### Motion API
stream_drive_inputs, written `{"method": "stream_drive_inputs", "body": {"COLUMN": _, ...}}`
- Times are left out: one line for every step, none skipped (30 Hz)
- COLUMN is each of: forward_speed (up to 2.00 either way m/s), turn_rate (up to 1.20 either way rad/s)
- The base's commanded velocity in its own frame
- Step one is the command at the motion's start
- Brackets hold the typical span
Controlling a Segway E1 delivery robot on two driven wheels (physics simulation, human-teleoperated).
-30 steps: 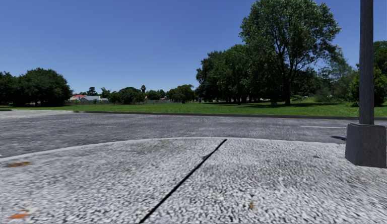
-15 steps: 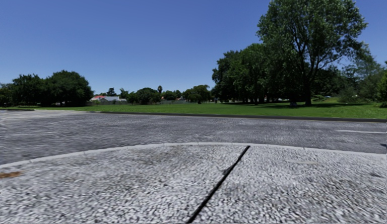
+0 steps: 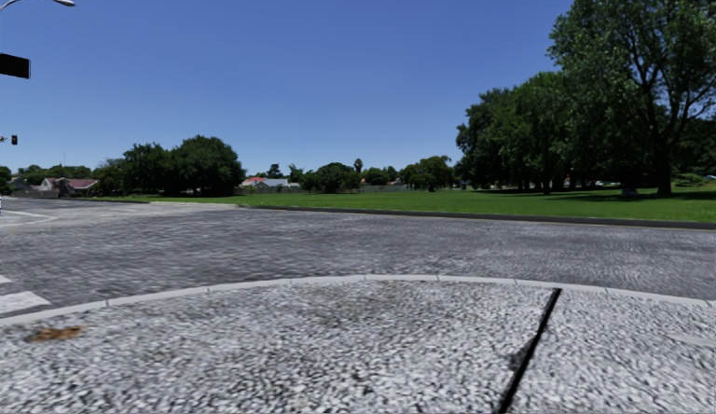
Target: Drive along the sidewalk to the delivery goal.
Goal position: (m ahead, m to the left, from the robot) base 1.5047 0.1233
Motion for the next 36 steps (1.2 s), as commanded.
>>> {"method": "stream_drive_inputs", "body": {"forward_speed": 0.92, "turn_rate": 0.00}}
{"method": "stream_drive_inputs", "body": {"forward_speed": 0.92, "turn_rate": 0.00}}
{"method": "stream_drive_inputs", "body": {"forward_speed": 0.92, "turn_rate": 0.00}}
{"method": "stream_drive_inputs", "body": {"forward_speed": 0.92, "turn_rate": 0.00}}
{"method": "stream_drive_inputs", "body": {"forward_speed": 0.92, "turn_rate": 0.00}}
{"method": "stream_drive_inputs", "body": {"forward_speed": 0.92, "turn_rate": 0.00}}
{"method": "stream_drive_inputs", "body": {"forward_speed": 0.92, "turn_rate": 0.00}}
{"method": "stream_drive_inputs", "body": {"forward_speed": 0.92, "turn_rate": 0.00}}
{"method": "stream_drive_inputs", "body": {"forward_speed": 0.92, "turn_rate": 0.00}}
{"method": "stream_drive_inputs", "body": {"forward_speed": 0.92, "turn_rate": 0.00}}
{"method": "stream_drive_inputs", "body": {"forward_speed": 0.92, "turn_rate": 0.00}}
{"method": "stream_drive_inputs", "body": {"forward_speed": 0.92, "turn_rate": 0.00}}
{"method": "stream_drive_inputs", "body": {"forward_speed": 0.92, "turn_rate": 0.00}}
{"method": "stream_drive_inputs", "body": {"forward_speed": 0.92, "turn_rate": 0.00}}
{"method": "stream_drive_inputs", "body": {"forward_speed": 0.92, "turn_rate": 0.00}}
{"method": "stream_drive_inputs", "body": {"forward_speed": 0.92, "turn_rate": 0.00}}
{"method": "stream_drive_inputs", "body": {"forward_speed": 0.92, "turn_rate": 0.00}}
{"method": "stream_drive_inputs", "body": {"forward_speed": 0.92, "turn_rate": 0.00}}
{"method": "stream_drive_inputs", "body": {"forward_speed": 0.92, "turn_rate": 0.00}}
{"method": "stream_drive_inputs", "body": {"forward_speed": 0.92, "turn_rate": 0.00}}
{"method": "stream_drive_inputs", "body": {"forward_speed": 0.92, "turn_rate": 0.00}}
{"method": "stream_drive_inputs", "body": {"forward_speed": 0.92, "turn_rate": 0.00}}
{"method": "stream_drive_inputs", "body": {"forward_speed": 0.92, "turn_rate": 0.00}}
{"method": "stream_drive_inputs", "body": {"forward_speed": 0.92, "turn_rate": 0.00}}
{"method": "stream_drive_inputs", "body": {"forward_speed": 0.92, "turn_rate": 0.00}}
{"method": "stream_drive_inputs", "body": {"forward_speed": 0.92, "turn_rate": 0.00}}
{"method": "stream_drive_inputs", "body": {"forward_speed": 0.92, "turn_rate": 0.00}}
{"method": "stream_drive_inputs", "body": {"forward_speed": 0.92, "turn_rate": 0.00}}
{"method": "stream_drive_inputs", "body": {"forward_speed": 0.92, "turn_rate": 0.00}}
{"method": "stream_drive_inputs", "body": {"forward_speed": 0.92, "turn_rate": 0.00}}
{"method": "stream_drive_inputs", "body": {"forward_speed": 0.91, "turn_rate": 0.00}}
{"method": "stream_drive_inputs", "body": {"forward_speed": 0.84, "turn_rate": 0.00}}
{"method": "stream_drive_inputs", "body": {"forward_speed": 0.00, "turn_rate": 0.00}}
{"method": "stream_drive_inputs", "body": {"forward_speed": 0.00, "turn_rate": 0.00}}
{"method": "stream_drive_inputs", "body": {"forward_speed": 0.00, "turn_rate": 0.00}}
{"method": "stream_drive_inputs", "body": {"forward_speed": 0.00, "turn_rate": 0.00}}
